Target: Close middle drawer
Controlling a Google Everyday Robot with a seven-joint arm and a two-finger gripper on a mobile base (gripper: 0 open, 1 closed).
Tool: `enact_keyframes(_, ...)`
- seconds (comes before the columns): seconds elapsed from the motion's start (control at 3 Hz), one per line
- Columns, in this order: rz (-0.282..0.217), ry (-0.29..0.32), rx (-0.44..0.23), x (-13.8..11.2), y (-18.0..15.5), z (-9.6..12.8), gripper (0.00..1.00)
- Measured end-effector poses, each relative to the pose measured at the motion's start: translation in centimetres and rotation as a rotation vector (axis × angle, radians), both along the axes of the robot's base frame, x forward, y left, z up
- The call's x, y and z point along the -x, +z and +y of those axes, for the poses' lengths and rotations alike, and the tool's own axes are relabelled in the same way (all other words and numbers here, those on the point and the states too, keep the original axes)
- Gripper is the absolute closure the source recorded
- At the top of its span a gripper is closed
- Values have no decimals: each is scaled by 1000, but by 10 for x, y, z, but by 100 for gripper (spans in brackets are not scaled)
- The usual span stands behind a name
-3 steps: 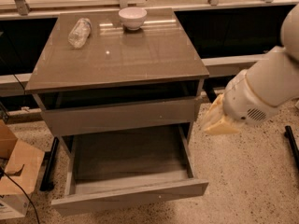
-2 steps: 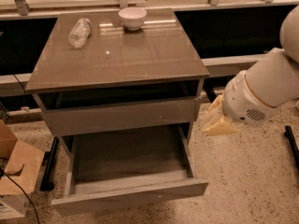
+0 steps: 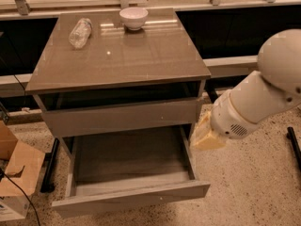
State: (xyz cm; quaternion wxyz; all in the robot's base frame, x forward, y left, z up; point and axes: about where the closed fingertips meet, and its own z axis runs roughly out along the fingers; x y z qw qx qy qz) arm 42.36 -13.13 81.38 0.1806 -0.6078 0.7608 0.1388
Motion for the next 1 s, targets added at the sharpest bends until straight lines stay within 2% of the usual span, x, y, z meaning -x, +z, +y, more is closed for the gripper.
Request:
enact_keyframes(0.67,141,43,-88,19,-99,36,100)
enact_keyframes(1.0,200,19,-75,30,-153,45,100)
